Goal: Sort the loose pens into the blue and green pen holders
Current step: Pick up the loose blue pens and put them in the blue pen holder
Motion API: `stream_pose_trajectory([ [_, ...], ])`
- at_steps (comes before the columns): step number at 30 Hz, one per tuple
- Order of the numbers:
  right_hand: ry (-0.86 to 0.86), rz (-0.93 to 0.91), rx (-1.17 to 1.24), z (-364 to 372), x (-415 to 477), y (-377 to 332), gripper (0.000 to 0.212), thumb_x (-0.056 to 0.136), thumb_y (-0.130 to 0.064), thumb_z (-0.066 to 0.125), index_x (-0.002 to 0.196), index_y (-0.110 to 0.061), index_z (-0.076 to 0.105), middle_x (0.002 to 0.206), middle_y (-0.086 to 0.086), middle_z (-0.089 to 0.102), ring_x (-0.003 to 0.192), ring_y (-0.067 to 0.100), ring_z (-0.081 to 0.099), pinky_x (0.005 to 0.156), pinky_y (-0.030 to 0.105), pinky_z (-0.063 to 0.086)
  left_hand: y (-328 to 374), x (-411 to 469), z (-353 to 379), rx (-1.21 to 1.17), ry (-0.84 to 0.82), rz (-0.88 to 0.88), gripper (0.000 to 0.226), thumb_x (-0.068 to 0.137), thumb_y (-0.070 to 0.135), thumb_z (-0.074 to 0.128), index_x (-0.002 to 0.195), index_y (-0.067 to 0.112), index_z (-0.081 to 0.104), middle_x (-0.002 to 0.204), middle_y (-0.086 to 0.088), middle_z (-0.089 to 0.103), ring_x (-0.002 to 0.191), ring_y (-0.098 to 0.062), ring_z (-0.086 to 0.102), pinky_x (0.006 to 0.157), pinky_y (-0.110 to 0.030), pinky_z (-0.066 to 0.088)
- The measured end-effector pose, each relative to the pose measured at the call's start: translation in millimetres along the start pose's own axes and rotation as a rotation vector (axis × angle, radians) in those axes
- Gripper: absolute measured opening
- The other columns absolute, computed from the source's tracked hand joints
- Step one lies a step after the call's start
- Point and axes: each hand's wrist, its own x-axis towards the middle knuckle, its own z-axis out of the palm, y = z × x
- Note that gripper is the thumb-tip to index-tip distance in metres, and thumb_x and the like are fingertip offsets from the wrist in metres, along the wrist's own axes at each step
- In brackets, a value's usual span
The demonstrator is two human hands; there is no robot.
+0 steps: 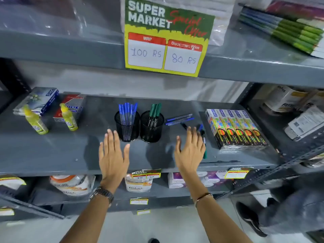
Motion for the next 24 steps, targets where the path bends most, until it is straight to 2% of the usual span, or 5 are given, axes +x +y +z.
stream_pose_trajectory([
  [4, -0.061, 0.113, -0.026, 17, 17, 19, 0.055, 0.089, -0.044, 0.036, 0.132, -0.011, 0.043, 0.138, 0.014, 0.049, 0.126, 0.034, 0.042, 0.101, 0.047, 0.036, -20, 11, 20, 0.027, -0.048, -0.072, 0.076, 0.091, 0.054, 0.012, 0.144, -0.001, 0.020, 0.151, -0.021, 0.024, 0.139, -0.033, 0.023, 0.114, -0.047, 0.016],
  [12, -0.203, 0.214, -0.042, 50, 5, 19, 0.040, 0.092, -0.027, 0.052, 0.122, -0.001, 0.052, 0.133, 0.021, 0.052, 0.117, 0.041, 0.047, 0.094, 0.048, 0.039, -23, 16, 31, 0.105, -0.073, -0.070, 0.080, 0.089, 0.059, 0.013, 0.145, 0.003, 0.018, 0.153, -0.018, 0.021, 0.141, -0.030, 0.019, 0.113, -0.046, 0.013],
  [16, -0.186, 0.124, -0.016, 45, -15, 5, 0.036, 0.091, -0.027, 0.050, 0.115, 0.000, 0.054, 0.127, 0.021, 0.056, 0.105, 0.040, 0.054, 0.085, 0.046, 0.046, -23, 15, 30, 0.109, -0.095, -0.069, 0.080, 0.089, 0.060, 0.012, 0.145, 0.002, 0.020, 0.152, -0.018, 0.023, 0.140, -0.030, 0.020, 0.113, -0.048, 0.014],
  [19, -0.200, 0.009, -0.075, 37, -43, -7, 0.045, 0.090, -0.036, 0.039, 0.116, -0.005, 0.057, 0.124, 0.016, 0.061, 0.101, 0.034, 0.059, 0.083, 0.042, 0.050, -24, 15, 29, 0.110, -0.104, -0.058, 0.080, 0.090, 0.059, 0.013, 0.144, 0.002, 0.022, 0.151, -0.019, 0.025, 0.140, -0.031, 0.021, 0.112, -0.048, 0.015],
  [24, -0.132, -0.014, -0.104, 26, -67, -8, 0.041, 0.087, -0.040, 0.039, 0.109, -0.015, 0.064, 0.112, 0.005, 0.069, 0.086, 0.029, 0.058, 0.072, 0.037, 0.046, -22, 14, 29, 0.106, -0.109, -0.049, 0.078, 0.090, 0.057, 0.016, 0.143, 0.001, 0.026, 0.149, -0.020, 0.029, 0.139, -0.032, 0.024, 0.112, -0.050, 0.017],
])
